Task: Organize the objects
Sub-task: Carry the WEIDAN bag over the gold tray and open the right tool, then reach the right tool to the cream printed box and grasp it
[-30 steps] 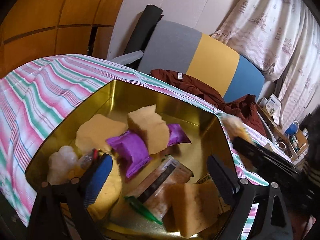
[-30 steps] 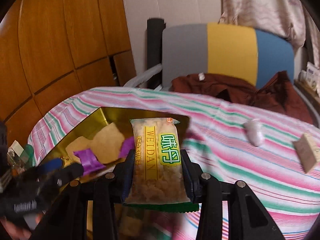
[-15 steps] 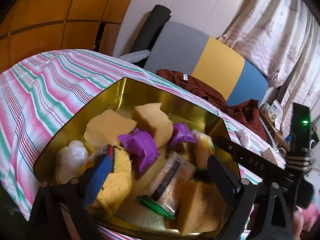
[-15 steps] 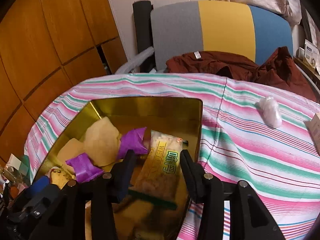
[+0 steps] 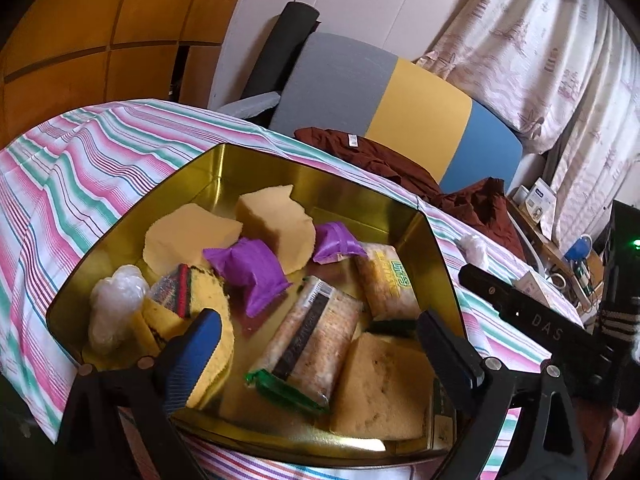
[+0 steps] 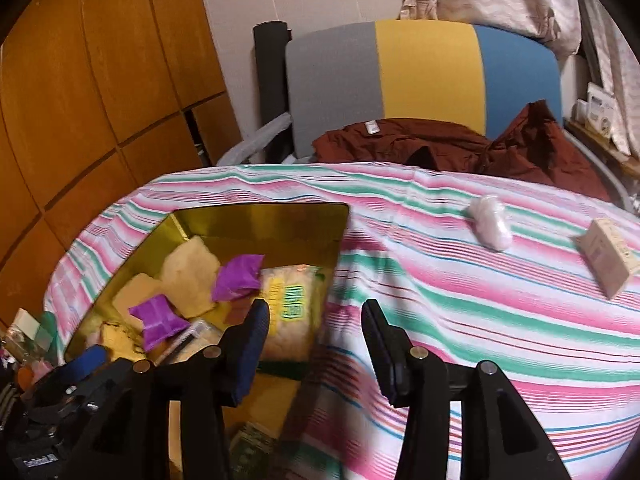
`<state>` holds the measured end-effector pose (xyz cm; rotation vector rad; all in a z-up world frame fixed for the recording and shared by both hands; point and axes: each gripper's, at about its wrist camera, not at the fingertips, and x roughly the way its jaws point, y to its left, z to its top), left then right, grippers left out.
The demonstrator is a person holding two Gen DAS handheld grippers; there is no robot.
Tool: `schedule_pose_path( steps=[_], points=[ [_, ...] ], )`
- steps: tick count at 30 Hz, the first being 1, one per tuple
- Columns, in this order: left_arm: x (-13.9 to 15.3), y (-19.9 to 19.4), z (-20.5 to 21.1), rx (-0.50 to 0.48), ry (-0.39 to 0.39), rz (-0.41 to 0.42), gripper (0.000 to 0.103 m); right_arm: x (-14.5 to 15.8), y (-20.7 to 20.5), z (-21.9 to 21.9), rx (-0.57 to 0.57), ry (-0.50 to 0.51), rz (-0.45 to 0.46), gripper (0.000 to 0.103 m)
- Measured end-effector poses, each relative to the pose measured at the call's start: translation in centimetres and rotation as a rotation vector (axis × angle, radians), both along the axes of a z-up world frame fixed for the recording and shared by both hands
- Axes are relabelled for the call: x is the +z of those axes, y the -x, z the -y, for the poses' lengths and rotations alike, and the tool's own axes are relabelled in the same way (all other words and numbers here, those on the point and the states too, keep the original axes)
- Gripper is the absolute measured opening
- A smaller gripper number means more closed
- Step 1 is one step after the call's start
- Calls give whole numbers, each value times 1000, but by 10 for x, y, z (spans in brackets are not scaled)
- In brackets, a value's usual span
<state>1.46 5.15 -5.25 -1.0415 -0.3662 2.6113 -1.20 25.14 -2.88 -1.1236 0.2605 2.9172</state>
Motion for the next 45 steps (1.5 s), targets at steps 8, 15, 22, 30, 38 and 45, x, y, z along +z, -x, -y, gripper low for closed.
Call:
schedule_pose_path(
  steps=[8,15,22,30,38,45],
  points=[
    [-1,-3,-8,-10,26,15,99,0,-11,-26,-50,-3,0,48],
    [6,-8,-27,-51,47,6,99,-8,-20,-55,-109,-6,11,48],
    [12,-18,-57,-125,83,-3,99,-31,-38,-98,-175,-2,54,49],
    [14,-29,-98,-232,126,-8,100,-37,-65,-179,-312,-93,22,69],
    [15,-44,-136,-335,171,-9,100,-16,-63,-282,-512,-104,-66,71],
    [14,-52,-156,-395,216,-13,100,-30,-29,-314,-422,-159,-56,74]
  ],
)
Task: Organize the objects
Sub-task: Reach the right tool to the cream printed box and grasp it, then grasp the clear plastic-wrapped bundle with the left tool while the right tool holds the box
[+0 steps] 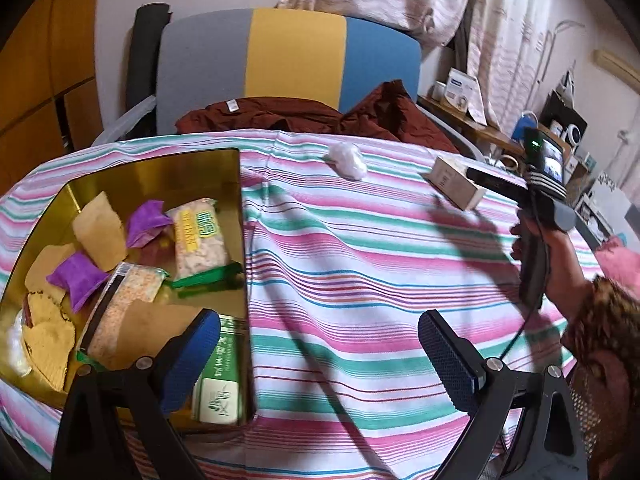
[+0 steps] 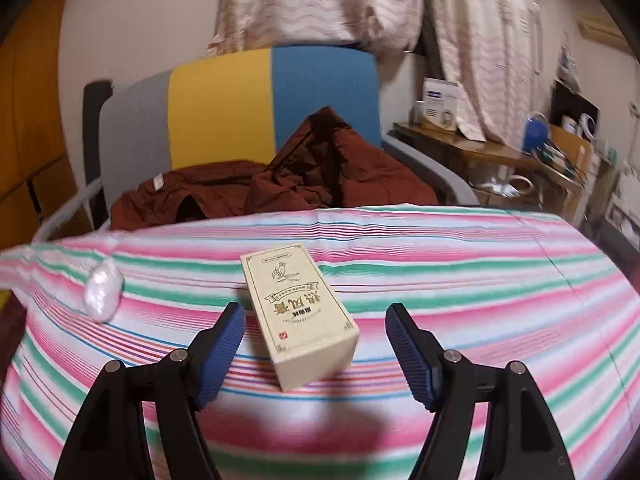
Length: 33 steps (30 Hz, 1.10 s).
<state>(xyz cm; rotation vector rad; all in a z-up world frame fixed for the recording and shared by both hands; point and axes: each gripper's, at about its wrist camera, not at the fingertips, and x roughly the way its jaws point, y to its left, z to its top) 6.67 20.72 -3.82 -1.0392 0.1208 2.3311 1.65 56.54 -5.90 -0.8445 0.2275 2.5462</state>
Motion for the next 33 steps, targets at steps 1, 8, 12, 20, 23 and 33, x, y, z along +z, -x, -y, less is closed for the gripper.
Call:
schedule_pose_path(
  steps=[1,8,12,20,23,33],
  points=[
    [0,0,-2,-3,6,-2,100,-2,3,-1,8,9,8,74],
    [-2,7,-20,-22,18,9,100,-19,20,-5,41,58,63,55],
    [2,19,-37,-26,9,9,100,-18,17,4,63,37,60,52],
    [3,73,-87,5,17,20,100,-20,-2,34,49,61,67,52],
    [-2,102,-114,2,40,26,101,-21,-4,38,28,44,68,52],
    [-27,190,-183,54,163,-51,101,-27,-6,33,-22,39,59,52]
  ],
)
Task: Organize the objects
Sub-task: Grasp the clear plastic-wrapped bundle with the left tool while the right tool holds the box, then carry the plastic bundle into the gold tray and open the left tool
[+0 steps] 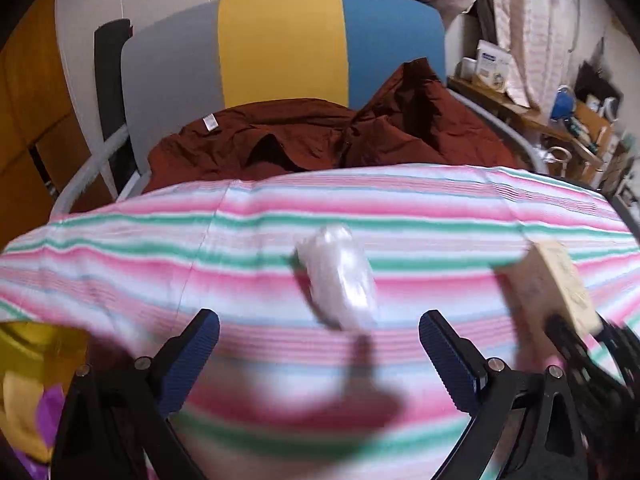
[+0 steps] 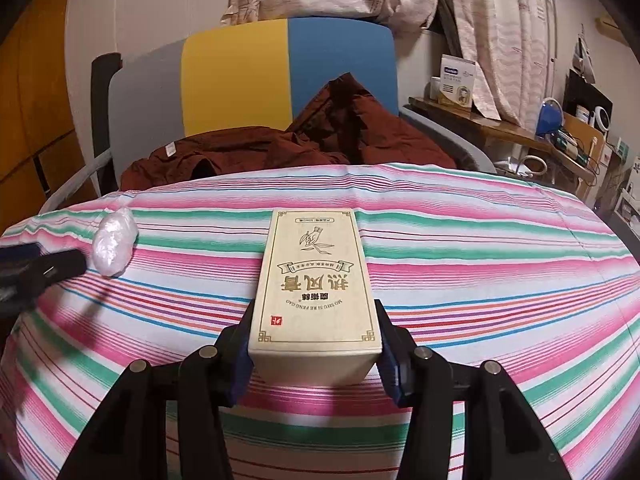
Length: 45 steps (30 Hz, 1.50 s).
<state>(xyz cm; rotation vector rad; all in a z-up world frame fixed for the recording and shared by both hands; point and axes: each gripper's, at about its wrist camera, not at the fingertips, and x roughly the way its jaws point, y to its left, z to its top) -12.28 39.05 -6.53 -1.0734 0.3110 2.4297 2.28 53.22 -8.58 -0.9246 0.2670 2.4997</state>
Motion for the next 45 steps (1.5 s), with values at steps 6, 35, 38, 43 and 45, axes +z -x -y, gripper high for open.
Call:
schedule_pose_path(
  steps=[6,35,38,43,45],
  points=[
    [-21,34,-28,2,40,22,75,-2,0,0,-12,-12,2,52],
    [-16,-79,67,43,-95,-80,39,11,-7,24,-4,-156,-52,51],
    [-15,-91,77,48,-99,-68,39,13,-7,27,-2,-168,-58,51],
    [-13,-117,97,33,-132,-22,39,17,-9,36,19,-206,-77,51],
    [-5,-128,107,24,-155,-24,39,19,-10,41,39,-224,-88,51]
  ],
)
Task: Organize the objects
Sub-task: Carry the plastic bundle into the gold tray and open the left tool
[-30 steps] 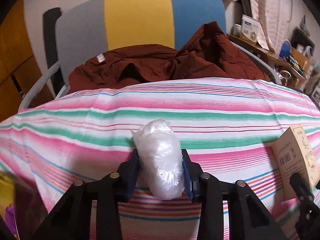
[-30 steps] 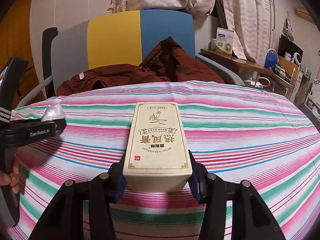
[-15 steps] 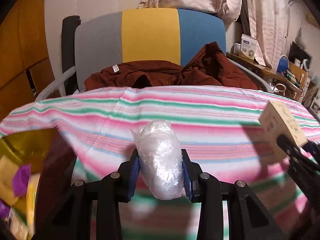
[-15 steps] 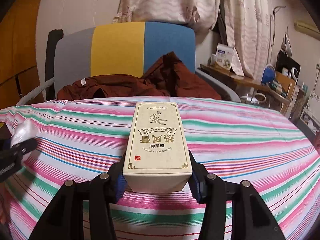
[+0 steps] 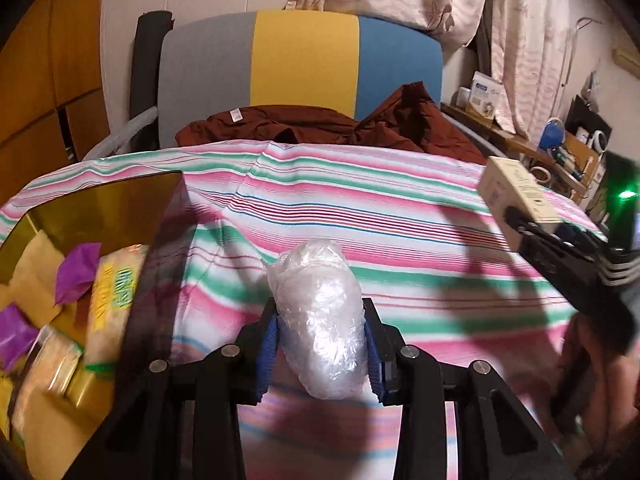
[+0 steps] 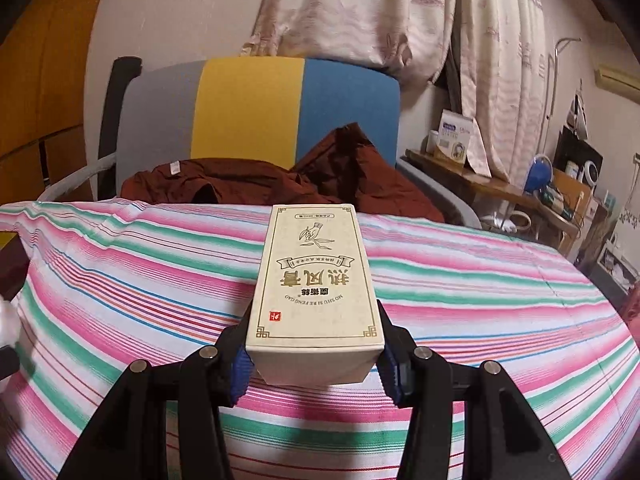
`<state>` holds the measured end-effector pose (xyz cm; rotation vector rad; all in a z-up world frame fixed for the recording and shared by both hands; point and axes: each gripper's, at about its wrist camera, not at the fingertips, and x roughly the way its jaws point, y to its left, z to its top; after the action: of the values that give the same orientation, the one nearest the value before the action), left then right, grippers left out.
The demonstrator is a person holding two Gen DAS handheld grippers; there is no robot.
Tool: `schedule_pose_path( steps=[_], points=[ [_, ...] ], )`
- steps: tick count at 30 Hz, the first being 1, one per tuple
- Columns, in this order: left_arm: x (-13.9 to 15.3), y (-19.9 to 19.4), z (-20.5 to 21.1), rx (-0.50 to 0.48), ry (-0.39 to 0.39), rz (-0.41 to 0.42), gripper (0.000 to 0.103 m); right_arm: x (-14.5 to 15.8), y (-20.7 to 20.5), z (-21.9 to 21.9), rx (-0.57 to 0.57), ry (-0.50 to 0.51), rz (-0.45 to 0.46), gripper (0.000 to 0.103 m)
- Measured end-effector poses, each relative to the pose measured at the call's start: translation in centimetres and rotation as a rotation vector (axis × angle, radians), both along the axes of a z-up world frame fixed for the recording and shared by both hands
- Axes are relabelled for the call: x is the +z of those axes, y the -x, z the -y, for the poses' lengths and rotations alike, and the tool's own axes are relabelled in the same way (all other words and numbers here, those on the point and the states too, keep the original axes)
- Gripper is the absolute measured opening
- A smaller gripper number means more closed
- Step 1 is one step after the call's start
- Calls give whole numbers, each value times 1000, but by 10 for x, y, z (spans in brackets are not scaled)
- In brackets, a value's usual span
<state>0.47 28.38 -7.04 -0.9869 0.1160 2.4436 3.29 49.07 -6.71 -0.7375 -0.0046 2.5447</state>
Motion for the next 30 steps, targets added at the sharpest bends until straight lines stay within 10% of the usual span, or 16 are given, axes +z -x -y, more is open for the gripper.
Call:
schedule_pose_path(
  steps=[11,30],
  points=[
    [45,-5,67,87,-134,-14,39,1,3,16,38,-41,18,51],
    [26,45,161,243,-229,165,44,-3,-2,56,99,-150,80,51]
  ],
)
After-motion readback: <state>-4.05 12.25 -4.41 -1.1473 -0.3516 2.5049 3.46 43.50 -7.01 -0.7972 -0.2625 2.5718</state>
